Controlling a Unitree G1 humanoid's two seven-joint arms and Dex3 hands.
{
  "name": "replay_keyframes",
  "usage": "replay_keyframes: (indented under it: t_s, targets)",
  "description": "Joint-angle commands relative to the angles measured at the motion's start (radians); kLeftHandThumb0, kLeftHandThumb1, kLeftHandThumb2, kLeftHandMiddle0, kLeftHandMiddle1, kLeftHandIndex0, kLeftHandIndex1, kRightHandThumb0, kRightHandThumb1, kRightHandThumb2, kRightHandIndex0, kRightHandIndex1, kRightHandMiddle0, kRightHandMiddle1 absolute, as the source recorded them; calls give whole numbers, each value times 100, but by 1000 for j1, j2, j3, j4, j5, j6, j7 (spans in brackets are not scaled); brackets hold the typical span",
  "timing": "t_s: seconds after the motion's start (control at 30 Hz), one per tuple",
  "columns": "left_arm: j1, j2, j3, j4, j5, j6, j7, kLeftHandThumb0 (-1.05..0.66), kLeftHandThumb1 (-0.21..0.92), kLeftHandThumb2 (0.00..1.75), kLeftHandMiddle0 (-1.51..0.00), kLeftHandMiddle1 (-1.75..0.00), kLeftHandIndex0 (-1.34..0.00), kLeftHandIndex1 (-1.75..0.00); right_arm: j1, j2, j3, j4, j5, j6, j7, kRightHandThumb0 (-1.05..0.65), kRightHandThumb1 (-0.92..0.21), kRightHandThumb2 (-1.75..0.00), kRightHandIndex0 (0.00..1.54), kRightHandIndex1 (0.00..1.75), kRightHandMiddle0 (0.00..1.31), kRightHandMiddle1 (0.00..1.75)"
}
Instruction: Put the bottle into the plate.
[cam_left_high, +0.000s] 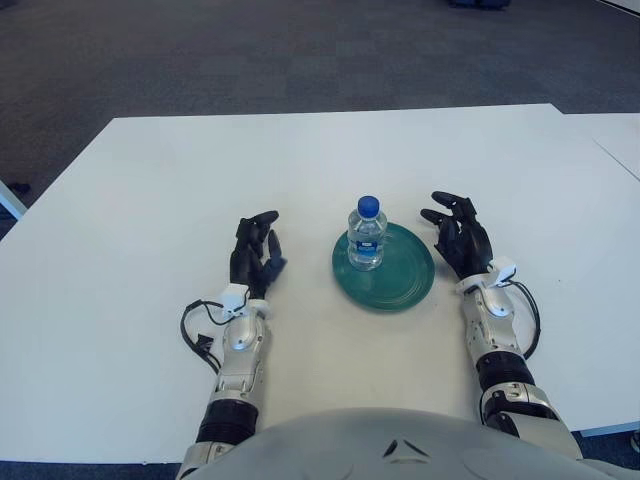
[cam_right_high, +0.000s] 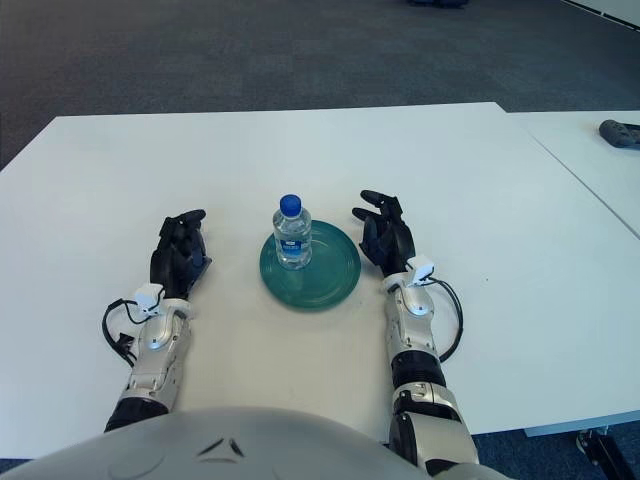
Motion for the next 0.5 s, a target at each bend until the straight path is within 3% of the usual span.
replay_keyframes:
  t_s: [0.0, 0.07, 0.13, 0.23, 0.47]
  targets:
    - [55, 18, 17, 62, -41, 56, -79, -44, 76, 84, -63, -80, -43, -111, 160, 31, -17, 126, 20, 47, -6, -54, -88, -74, 47, 105, 10, 110]
    - [56, 15, 23, 59, -51, 58, -96, -44, 74, 86, -64, -82, -44, -111, 160, 31, -18, 126, 21, 48, -8, -54, -87, -74, 47, 105, 10, 110]
    - [57, 12, 30, 56, -58, 60, -106, -39, 84, 59, -64, -85, -38, -140, 160, 32, -19, 127, 21, 47, -10, -55, -87, -74, 48, 106, 11, 110]
    - [59, 7, 38, 53, -59, 59, -110, -36, 90, 46, -64, -87, -35, -154, 160, 31, -19, 127, 19, 45, -12, -55, -87, -74, 48, 106, 11, 110]
    - [59, -10, 57, 73, -43, 25, -92, -35, 92, 44, -60, -86, -29, -164, 172, 36, -12, 110, 15, 41, -10, -56, -87, -74, 47, 106, 10, 110]
